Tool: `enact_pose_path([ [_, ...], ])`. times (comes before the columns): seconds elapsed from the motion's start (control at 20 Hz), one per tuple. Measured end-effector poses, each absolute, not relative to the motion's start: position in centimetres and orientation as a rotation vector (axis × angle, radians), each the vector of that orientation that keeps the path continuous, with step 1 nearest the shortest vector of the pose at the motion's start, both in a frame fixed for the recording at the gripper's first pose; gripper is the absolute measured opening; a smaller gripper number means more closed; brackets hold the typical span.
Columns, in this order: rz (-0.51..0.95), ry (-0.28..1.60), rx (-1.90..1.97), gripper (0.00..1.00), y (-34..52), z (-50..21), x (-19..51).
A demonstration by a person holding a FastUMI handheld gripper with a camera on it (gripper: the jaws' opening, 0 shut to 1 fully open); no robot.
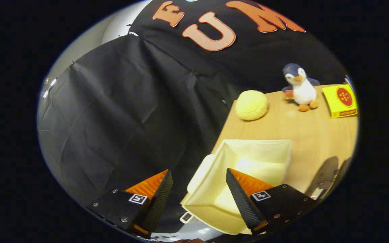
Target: Open the storage box then place both shoes into the box .Put the left shoe in first, then the right shoe, with the right side of both shoes facing outward in a uniform manner.
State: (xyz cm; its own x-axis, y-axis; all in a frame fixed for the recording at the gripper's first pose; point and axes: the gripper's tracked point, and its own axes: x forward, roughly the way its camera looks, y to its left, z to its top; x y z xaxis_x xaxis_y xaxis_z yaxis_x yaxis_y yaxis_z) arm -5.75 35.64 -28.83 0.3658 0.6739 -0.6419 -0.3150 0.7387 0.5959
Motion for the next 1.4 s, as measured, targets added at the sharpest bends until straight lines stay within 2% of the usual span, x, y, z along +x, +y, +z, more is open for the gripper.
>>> enact_pose_path([
  [0.5, 0.351, 1.097, 0.192, 0.97, 17.5, -37.5, -8.0],
  [0.65, 0.265, 1.09, 0.165, 0.96, 13.4, -39.9, -8.7],
  [0.85, 0.225, 1.101, 0.128, 0.93, 11.0, -42.8, -9.5],
  [1.0, 0.209, 1.122, 0.091, 0.79, 9.8, -45.2, -10.4],
  [1.25, 0.157, 1.104, 0.008, 0.68, 8.6, -48.4, -8.3],
  [1.4, 0.143, 1.089, -0.028, 0.54, 9.0, -49.6, -7.1],
])
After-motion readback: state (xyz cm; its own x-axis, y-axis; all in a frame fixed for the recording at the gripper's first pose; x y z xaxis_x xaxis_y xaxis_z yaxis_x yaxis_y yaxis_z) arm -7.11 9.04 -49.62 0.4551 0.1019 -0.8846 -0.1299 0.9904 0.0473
